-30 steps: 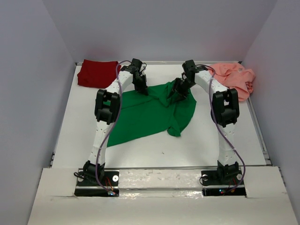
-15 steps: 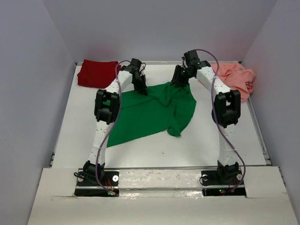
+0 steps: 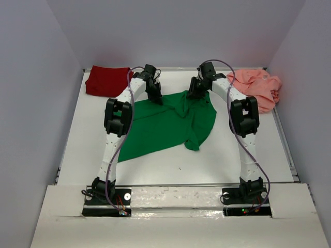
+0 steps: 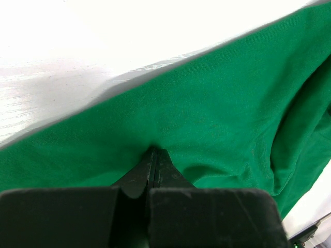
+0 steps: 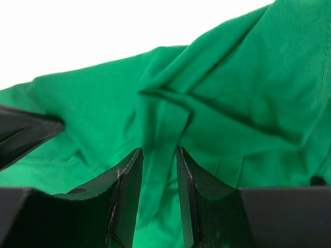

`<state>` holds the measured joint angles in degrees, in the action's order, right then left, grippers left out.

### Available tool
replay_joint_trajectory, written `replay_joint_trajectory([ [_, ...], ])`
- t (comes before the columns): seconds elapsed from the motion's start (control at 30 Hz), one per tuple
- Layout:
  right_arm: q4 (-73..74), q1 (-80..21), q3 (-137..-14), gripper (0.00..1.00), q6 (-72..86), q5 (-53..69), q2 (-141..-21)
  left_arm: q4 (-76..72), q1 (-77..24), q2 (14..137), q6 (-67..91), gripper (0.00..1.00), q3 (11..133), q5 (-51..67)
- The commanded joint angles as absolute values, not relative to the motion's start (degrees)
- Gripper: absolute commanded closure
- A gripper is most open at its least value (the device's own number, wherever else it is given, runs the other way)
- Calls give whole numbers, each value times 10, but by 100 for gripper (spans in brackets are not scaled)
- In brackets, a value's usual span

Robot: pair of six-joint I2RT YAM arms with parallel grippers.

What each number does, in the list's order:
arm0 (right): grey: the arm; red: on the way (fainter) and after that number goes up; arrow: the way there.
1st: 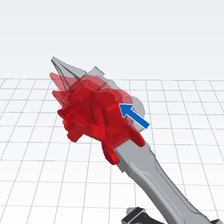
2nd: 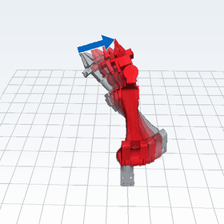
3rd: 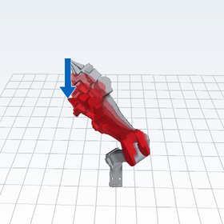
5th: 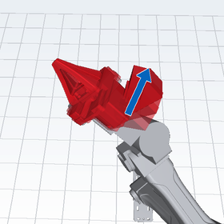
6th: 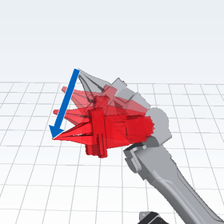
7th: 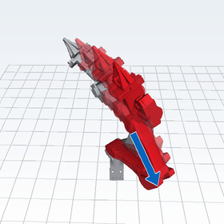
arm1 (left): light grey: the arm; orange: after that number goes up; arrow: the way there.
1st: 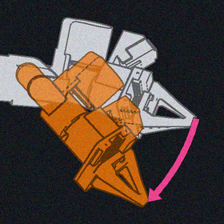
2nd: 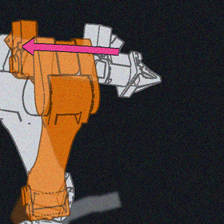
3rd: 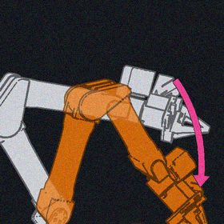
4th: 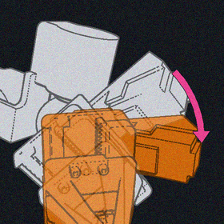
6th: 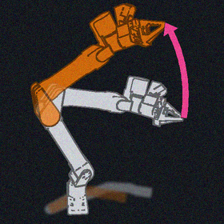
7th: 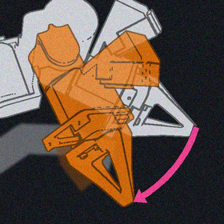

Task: Fold and stack the t-shirts
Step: Fold the tshirt

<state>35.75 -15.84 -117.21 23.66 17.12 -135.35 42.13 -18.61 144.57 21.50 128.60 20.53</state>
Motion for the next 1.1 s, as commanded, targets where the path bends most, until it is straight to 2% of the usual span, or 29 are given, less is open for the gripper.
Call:
replay_joint_trajectory([
  [0.0,329,-163,-1211,63,224,165,-1367,483,-176,1456,187,100,1266,146],
  [0.67,323,-148,-1252,62,225,175,-1415,486,-174,1455,184,100,1263,142],
  [0.9,318,-142,-1254,56,222,164,-1422,488,-172,1451,182,100,1259,139],
  [0.93,318,-142,-1257,59,222,165,-1424,487,-171,1451,182,100,1258,139],
  [0.97,318,-142,-1261,71,221,165,-1426,487,-171,1450,180,100,1256,138],
  [1.07,318,-137,-1268,99,224,166,-1430,488,-171,1449,180,100,1254,137],
])
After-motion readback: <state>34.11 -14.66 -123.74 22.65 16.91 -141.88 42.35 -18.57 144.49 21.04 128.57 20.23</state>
